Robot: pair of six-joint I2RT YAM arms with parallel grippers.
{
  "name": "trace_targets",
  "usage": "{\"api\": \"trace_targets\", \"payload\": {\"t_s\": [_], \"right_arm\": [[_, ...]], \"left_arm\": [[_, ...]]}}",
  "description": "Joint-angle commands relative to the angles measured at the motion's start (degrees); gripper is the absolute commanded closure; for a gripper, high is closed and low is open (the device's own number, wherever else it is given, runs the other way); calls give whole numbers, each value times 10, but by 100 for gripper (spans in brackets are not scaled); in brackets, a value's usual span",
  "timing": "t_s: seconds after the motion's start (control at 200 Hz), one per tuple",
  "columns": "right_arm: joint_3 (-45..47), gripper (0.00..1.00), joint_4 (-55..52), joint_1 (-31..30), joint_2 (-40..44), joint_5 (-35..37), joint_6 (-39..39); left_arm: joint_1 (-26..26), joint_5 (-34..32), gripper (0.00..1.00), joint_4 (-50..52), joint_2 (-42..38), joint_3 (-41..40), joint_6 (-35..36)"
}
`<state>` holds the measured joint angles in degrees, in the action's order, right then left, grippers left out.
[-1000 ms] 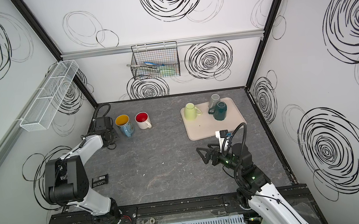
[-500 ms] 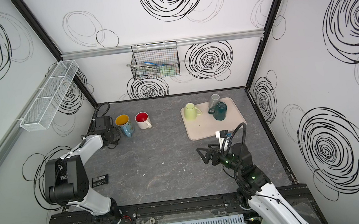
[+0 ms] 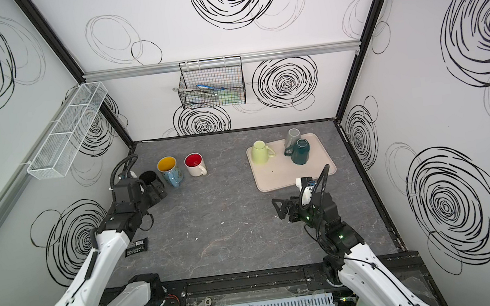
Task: Turn the mug right side up
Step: Place the mug at the top-left of the table, then move the tray to the center of the table.
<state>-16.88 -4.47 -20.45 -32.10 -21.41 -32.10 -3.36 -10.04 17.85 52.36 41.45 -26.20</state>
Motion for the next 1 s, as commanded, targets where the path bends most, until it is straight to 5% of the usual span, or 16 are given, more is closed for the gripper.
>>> {"api": "trace_targets", "payload": {"t_s": [0.0,0.16,0.38,0.64,0.996], "right_arm": [[-2,0,6,17,-13,21,11],[-6,0,13,37,-17,9,-4],[-14,0,18,66,-10,-13,-15],[-45,0,-9,128,-31,-61,-16],[-28,0,38,145,-14,-100,-64]], "left_arm": [[-81,-65,4,-25,-75,-17,-7],[-201,-102,4,-31,-76,-7,-43],[-350,-132,4,-118,40,5,-73],[-404,-44,4,-181,265,111,-80],[-408,69,4,-266,481,214,-105]]}}
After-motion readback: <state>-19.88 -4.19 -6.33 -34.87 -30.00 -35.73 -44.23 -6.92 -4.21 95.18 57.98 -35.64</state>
